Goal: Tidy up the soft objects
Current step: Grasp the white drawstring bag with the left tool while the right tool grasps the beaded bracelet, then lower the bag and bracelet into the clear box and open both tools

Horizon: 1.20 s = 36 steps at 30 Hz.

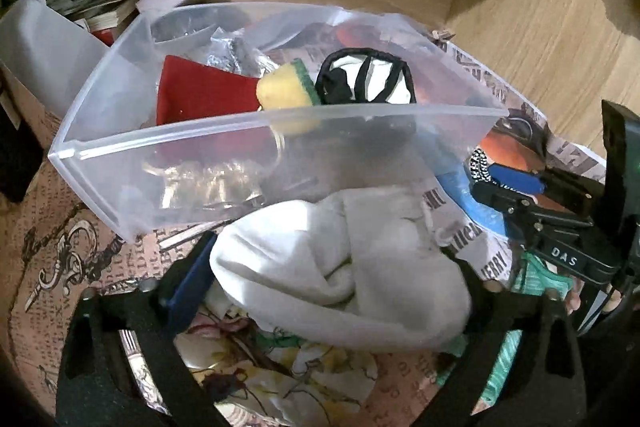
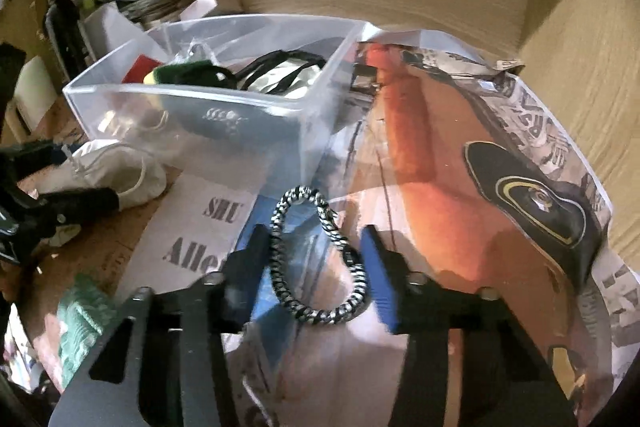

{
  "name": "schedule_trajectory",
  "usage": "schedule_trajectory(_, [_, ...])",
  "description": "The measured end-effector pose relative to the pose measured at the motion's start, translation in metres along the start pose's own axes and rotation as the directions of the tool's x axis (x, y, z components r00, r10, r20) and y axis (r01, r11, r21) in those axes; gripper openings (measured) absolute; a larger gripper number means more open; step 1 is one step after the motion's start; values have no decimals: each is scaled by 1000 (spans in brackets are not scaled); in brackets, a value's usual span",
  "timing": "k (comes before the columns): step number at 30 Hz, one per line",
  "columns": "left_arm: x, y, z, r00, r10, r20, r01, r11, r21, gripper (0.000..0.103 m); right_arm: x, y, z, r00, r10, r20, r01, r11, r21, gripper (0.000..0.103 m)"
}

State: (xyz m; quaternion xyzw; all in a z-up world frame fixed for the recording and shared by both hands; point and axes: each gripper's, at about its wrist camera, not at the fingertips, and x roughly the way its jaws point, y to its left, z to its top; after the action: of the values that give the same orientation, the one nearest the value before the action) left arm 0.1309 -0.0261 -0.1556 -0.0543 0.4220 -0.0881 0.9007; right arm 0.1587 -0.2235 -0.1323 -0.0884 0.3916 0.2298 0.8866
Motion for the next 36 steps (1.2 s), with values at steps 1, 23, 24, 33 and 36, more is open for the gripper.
schedule_trajectory(1, [-1,0,0,1000,1,5,-1,1000,5,89,0,-1,0,1000,0,2,0,1000,6,28])
schedule_trajectory(23, [-77,-10,13,973,4,230,-18,998,56,33,-66,14,26,970,45,238,-45,999,-4,15])
schedule_trajectory(24, [-82,-10,16,970,2,244,-17,998,56,33,-68,15,28,968,48,248,-48,999,-7,15])
schedule_trajectory(33, [-110,-10,53,923,42,382,-67,996,53,34,-75,30,61,934,98,342,-91,995,-36,15])
schedule_trajectory(36, [-111,-5,64,913,69,402,-92,995,40,34,-69,36,71,931,113,346,-102,994,-50,15])
